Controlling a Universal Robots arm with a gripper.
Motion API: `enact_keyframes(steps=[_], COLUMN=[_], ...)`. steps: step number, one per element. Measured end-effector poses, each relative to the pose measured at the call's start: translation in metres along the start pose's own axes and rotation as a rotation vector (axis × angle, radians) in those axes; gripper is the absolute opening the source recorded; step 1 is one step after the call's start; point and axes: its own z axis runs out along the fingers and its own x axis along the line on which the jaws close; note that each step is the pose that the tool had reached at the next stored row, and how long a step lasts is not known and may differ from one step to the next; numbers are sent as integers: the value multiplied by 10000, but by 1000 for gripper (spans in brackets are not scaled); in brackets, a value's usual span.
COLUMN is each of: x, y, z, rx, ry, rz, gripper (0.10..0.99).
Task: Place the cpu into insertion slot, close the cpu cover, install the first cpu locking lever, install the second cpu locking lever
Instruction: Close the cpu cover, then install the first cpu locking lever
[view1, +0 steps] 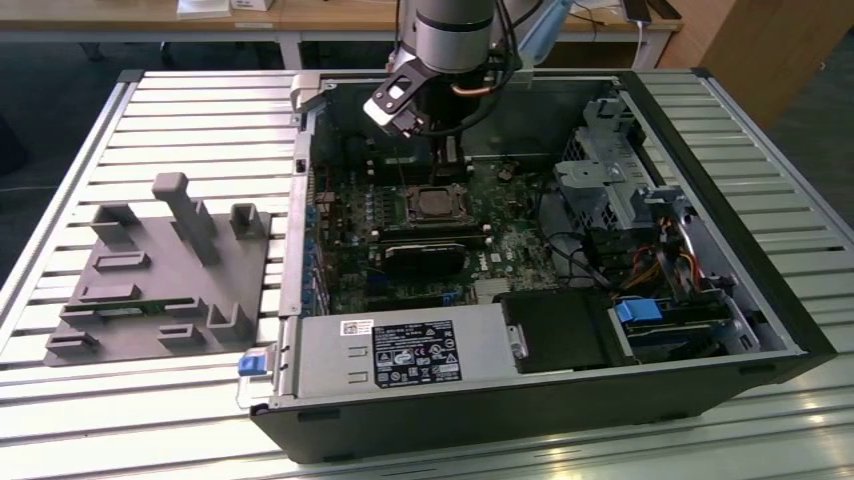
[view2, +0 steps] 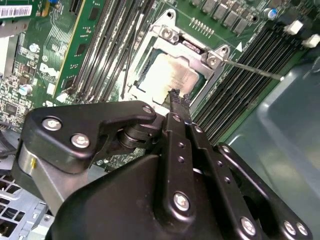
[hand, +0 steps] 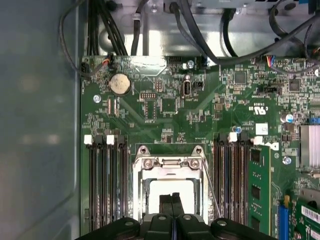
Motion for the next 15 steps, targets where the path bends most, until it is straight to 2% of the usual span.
enact_keyframes(steps=[15], x=[-1], y=[-27], z=[-17], rx=[0], ry=[0], rz=[0], gripper=[106])
